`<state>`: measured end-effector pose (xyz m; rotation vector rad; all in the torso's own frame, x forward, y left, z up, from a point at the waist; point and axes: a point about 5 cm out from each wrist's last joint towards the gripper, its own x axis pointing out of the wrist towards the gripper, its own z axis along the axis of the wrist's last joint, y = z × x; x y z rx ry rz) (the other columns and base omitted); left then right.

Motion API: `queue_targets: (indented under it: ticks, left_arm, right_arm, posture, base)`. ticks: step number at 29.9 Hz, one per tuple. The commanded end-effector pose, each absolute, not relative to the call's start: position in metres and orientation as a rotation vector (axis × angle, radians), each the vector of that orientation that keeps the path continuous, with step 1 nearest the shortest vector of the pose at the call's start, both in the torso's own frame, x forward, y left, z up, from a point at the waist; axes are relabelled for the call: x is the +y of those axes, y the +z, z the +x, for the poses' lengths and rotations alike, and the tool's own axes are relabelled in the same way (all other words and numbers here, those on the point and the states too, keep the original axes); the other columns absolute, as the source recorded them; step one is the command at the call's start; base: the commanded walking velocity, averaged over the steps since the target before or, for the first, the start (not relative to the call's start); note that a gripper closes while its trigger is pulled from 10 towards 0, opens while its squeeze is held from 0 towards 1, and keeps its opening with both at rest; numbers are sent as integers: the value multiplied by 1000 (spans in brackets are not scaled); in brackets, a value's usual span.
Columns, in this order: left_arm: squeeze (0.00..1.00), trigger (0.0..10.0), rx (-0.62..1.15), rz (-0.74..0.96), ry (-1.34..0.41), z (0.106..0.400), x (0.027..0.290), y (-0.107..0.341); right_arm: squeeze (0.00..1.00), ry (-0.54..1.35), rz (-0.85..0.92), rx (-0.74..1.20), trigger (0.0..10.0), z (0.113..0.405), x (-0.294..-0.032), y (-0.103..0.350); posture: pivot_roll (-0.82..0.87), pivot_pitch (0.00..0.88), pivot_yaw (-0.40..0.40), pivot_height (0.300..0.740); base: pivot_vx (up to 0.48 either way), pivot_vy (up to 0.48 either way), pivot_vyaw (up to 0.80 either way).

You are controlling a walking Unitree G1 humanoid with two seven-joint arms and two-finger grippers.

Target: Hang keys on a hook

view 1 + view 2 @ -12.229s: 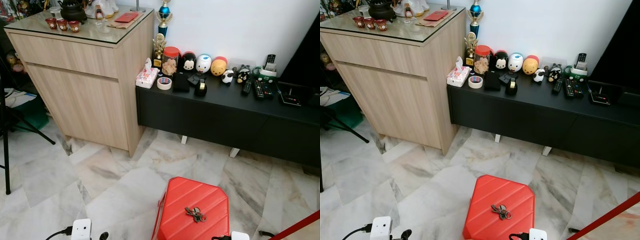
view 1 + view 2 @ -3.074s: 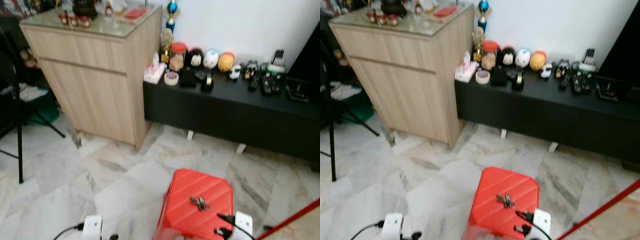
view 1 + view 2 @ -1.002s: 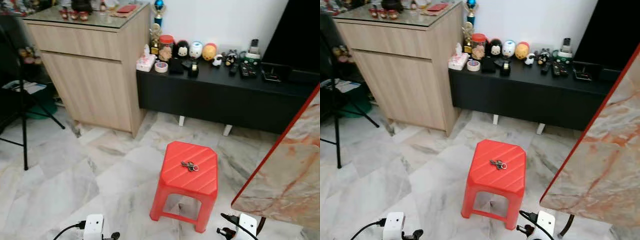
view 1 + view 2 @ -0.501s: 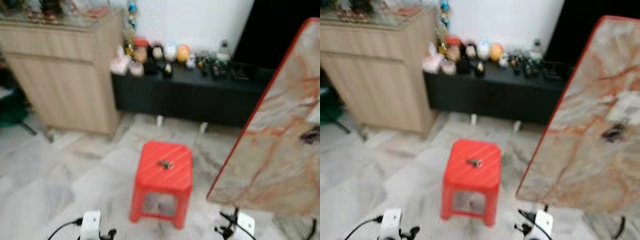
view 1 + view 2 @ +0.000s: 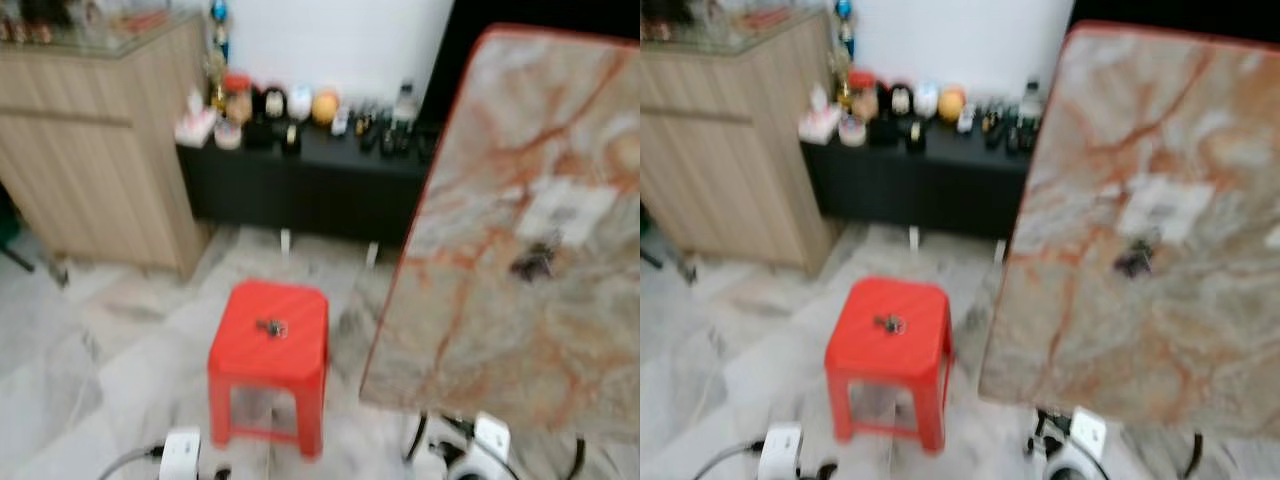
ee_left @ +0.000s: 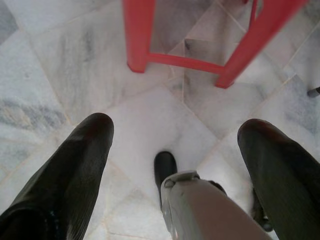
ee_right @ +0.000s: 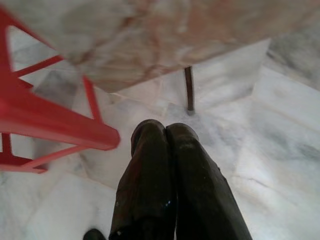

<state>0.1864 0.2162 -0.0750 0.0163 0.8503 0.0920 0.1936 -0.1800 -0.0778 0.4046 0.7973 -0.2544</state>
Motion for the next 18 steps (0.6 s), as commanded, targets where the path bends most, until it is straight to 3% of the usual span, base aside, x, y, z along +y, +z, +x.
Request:
queue_targets:
  ticks: [1, 9, 18]
  left_arm:
    - [0, 10000, 856, 8, 80, 186, 210, -76]
    - [0, 10000, 855, 5, 82, 186, 209, -77]
    - [0, 10000, 858, -6, 99, 184, 210, -77]
  right_arm:
    - [0, -281, 398, 775, 10000, 196, -188, -75]
    - [0, -278, 415, 701, 10000, 212, -188, -66]
    - [0, -362, 349, 480, 10000, 252, -200, -32]
  posture:
    - [-37, 0, -55, 740]
    - [-35, 0, -58, 740]
    - [-35, 0, -60, 740]
  base:
    - [0, -405, 0]
    - [0, -362, 0]
    - [0, 0, 0]
